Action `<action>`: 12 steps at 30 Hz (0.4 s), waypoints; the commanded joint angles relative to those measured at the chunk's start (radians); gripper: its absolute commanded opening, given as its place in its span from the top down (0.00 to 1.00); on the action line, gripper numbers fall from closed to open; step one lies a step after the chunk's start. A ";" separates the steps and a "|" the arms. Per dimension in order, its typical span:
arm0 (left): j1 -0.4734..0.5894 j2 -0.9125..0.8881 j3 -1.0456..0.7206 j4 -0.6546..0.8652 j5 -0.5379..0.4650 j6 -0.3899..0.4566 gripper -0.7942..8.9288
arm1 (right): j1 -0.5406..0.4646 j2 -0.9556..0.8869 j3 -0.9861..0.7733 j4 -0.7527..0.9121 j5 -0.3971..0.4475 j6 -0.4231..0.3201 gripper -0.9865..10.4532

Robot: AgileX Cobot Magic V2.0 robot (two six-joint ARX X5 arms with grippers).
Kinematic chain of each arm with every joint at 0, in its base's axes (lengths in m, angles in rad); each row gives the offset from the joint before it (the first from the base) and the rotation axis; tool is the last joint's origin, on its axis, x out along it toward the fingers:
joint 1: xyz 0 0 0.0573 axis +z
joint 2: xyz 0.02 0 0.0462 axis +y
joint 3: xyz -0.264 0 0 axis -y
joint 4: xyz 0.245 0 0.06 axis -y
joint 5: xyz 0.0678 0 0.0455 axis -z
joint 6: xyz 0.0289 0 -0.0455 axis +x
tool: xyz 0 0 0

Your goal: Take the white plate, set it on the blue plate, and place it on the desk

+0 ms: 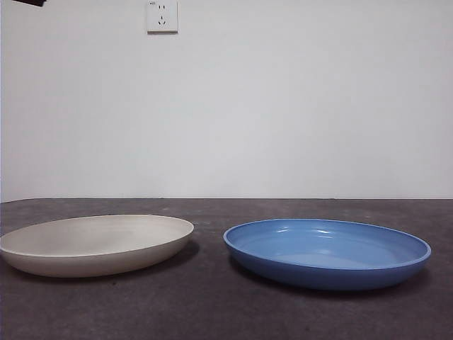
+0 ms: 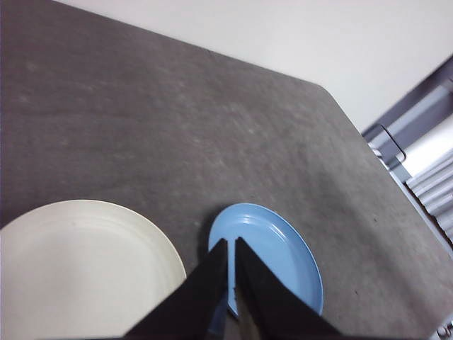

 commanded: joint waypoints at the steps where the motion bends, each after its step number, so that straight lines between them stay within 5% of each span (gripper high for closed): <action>1: -0.012 0.010 0.024 0.011 0.006 0.040 0.89 | 0.010 0.008 0.019 -0.022 -0.004 -0.060 0.91; 5: -0.016 0.010 0.024 0.010 0.006 0.047 0.85 | 0.010 0.008 0.019 -0.054 -0.003 -0.061 0.90; 8: -0.016 0.010 0.024 0.011 0.006 0.047 0.69 | 0.010 0.008 0.019 -0.057 -0.002 -0.061 0.85; 12: -0.016 0.010 0.024 0.011 0.006 0.047 0.44 | 0.010 0.008 0.019 -0.057 -0.002 -0.061 0.54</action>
